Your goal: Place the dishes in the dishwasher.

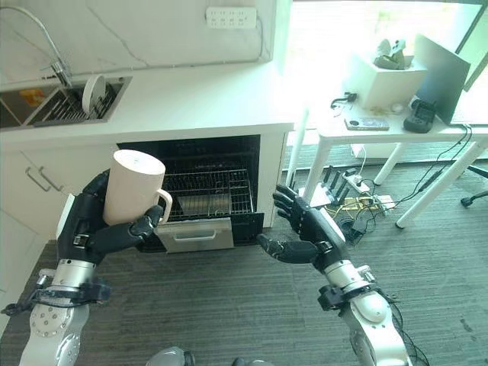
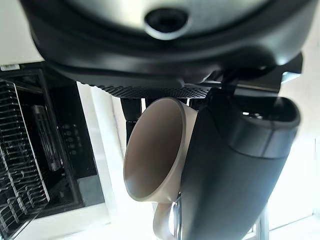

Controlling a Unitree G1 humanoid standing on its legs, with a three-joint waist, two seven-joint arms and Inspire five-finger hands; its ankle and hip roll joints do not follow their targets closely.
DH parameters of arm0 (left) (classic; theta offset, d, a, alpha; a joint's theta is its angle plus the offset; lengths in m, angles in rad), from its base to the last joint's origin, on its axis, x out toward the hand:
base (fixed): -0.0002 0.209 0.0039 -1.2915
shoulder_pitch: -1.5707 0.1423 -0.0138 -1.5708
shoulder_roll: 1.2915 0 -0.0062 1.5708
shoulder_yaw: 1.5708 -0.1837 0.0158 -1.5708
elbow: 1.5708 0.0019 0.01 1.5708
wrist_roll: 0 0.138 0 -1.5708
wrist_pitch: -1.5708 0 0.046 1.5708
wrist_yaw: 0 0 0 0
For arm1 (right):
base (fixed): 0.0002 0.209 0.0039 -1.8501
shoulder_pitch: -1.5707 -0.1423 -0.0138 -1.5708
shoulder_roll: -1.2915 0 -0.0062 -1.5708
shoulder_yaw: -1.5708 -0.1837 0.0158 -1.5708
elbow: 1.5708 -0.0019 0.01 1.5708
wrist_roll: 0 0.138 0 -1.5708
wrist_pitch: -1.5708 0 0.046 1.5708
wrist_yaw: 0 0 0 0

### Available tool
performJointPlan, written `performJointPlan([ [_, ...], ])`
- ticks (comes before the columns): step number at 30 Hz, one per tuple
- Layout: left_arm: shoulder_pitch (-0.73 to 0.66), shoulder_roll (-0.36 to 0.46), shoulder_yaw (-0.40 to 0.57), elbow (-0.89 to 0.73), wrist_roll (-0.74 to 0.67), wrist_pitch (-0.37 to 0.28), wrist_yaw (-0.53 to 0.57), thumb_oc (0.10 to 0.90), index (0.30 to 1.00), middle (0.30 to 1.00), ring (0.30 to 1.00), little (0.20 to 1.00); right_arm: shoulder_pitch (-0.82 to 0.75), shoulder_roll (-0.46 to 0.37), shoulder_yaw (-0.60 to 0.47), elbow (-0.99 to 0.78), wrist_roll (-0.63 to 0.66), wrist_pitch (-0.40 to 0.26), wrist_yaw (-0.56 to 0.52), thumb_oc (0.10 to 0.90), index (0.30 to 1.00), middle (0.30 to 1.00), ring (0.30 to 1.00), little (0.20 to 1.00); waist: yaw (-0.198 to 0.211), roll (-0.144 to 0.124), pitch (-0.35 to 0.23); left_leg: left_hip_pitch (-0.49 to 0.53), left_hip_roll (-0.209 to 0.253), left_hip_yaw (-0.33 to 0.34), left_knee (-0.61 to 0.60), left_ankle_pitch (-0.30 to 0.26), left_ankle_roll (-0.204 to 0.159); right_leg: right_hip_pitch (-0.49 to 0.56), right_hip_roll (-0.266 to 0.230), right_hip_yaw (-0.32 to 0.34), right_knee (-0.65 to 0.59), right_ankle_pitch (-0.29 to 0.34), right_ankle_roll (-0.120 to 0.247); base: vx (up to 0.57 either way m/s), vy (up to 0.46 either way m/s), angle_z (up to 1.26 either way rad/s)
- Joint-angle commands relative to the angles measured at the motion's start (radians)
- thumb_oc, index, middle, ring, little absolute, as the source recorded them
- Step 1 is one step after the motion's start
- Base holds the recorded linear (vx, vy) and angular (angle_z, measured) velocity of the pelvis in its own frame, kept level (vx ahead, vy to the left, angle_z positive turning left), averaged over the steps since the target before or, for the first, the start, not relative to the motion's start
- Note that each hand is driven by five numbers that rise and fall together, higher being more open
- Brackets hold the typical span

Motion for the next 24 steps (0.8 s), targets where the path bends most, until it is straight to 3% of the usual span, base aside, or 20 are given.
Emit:
performJointPlan([
  [1,-0.056,0.039,0.065,-0.086,-0.025,-0.133,0.032,0.400,0.300,0.300,0.300,0.300,-0.049,-0.032,-0.050,-0.093,0.028,-0.105,0.026,0.800,0.900,0.900,0.900,0.900,0.030,0.055,-0.057,-0.013,0.034,-0.133,0.086,-0.002,-0.047,0.015,-0.020,0.078,-0.077,0.054,0.027,0.34,0.299,-0.28],
  [3,-0.045,0.028,0.056,-0.082,-0.035,-0.163,0.019,0.400,0.300,0.300,0.300,0.300,-0.022,-0.057,-0.067,-0.096,0.046,-0.111,0.016,0.800,0.900,0.900,0.900,0.900,0.032,0.063,-0.061,-0.078,0.082,-0.122,0.086,0.024,-0.059,0.058,-0.011,0.064,-0.077,0.012,0.017,0.40,0.386,-0.62],
  [7,-0.095,0.053,0.064,-0.060,-0.041,-0.165,0.034,0.400,0.300,0.300,0.300,0.300,-0.013,-0.041,-0.099,-0.111,0.065,-0.110,0.031,0.800,0.900,0.900,0.900,0.900,0.034,0.041,-0.076,-0.032,0.039,-0.097,0.086,-0.051,-0.007,0.121,-0.079,0.038,-0.077,0.024,0.073,0.43,0.501,-0.29],
  [10,-0.153,0.056,0.047,-0.053,-0.019,-0.127,0.035,0.400,0.300,0.300,0.300,0.300,-0.046,-0.014,-0.085,-0.112,0.044,-0.099,-0.016,0.800,0.900,0.900,0.900,0.900,0.044,0.022,-0.085,-0.005,-0.010,-0.125,0.086,-0.081,0.031,0.151,-0.115,0.017,-0.077,0.120,0.116,0.27,0.314,0.06],
  [13,-0.165,0.058,0.044,-0.055,-0.015,-0.113,0.024,0.400,0.300,0.300,0.300,0.300,-0.054,0.006,-0.083,-0.116,0.041,-0.088,-0.029,0.800,0.900,0.900,0.900,0.900,0.047,0.019,-0.088,0.011,-0.037,-0.145,0.086,-0.093,0.050,0.174,-0.117,0.011,-0.077,0.185,0.126,0.19,0.215,0.40],
  [14,-0.167,0.057,0.044,-0.059,-0.013,-0.108,0.017,0.400,0.300,0.300,0.300,0.300,-0.054,0.017,-0.082,-0.123,0.039,-0.080,-0.026,0.800,0.900,0.900,0.900,0.900,0.046,0.023,-0.089,0.020,-0.045,-0.153,0.086,-0.099,0.059,0.187,-0.111,0.006,-0.077,0.233,0.130,0.17,0.222,0.26],
  [16,-0.169,0.053,0.039,-0.063,0.010,-0.109,0.014,0.400,0.300,0.300,0.300,0.300,-0.041,0.040,-0.077,-0.131,0.015,-0.083,-0.020,0.800,0.900,0.900,0.900,0.900,0.038,0.031,-0.082,0.043,-0.062,-0.168,0.086,-0.111,0.078,0.144,-0.114,0.022,0.071,0.292,0.138,0.17,0.268,0.13],
  [18,-0.170,0.052,0.032,-0.070,0.042,-0.109,0.031,0.400,0.300,0.300,0.300,0.300,-0.034,0.046,-0.067,-0.137,0.017,-0.075,-0.014,0.800,0.900,0.900,0.900,0.900,0.025,0.041,-0.070,0.069,-0.070,-0.178,0.086,-0.121,0.088,0.042,-0.121,0.042,0.210,0.307,0.124,0.15,0.216,0.22],
  [19,-0.177,0.061,0.038,-0.078,0.038,-0.099,0.044,0.400,0.300,0.300,0.300,0.300,-0.038,0.046,-0.064,-0.125,0.028,-0.077,-0.034,0.800,0.900,0.900,0.900,0.900,0.026,0.037,-0.066,0.072,-0.072,-0.182,0.086,-0.120,0.084,-0.004,-0.108,0.034,0.158,0.263,0.101,0.18,0.084,0.16],
  [22,-0.176,0.068,0.050,-0.083,0.023,-0.096,0.043,0.400,0.300,0.300,0.300,0.300,-0.031,0.045,-0.077,-0.123,0.055,-0.088,-0.026,0.800,0.900,0.900,0.900,0.900,0.024,0.023,-0.055,0.085,-0.059,-0.187,0.086,-0.129,0.072,0.023,-0.104,0.013,-0.077,0.277,0.099,0.15,-0.142,0.04],
  [24,-0.168,0.069,0.047,-0.100,0.026,-0.087,0.043,0.400,0.300,0.300,0.300,0.300,-0.016,0.035,-0.090,-0.132,0.083,-0.099,-0.014,0.800,0.900,0.900,0.900,0.900,0.013,-0.004,-0.047,0.092,-0.066,-0.185,0.086,-0.149,0.064,-0.050,-0.144,0.074,-0.077,0.242,0.109,0.11,-0.254,0.10],
])
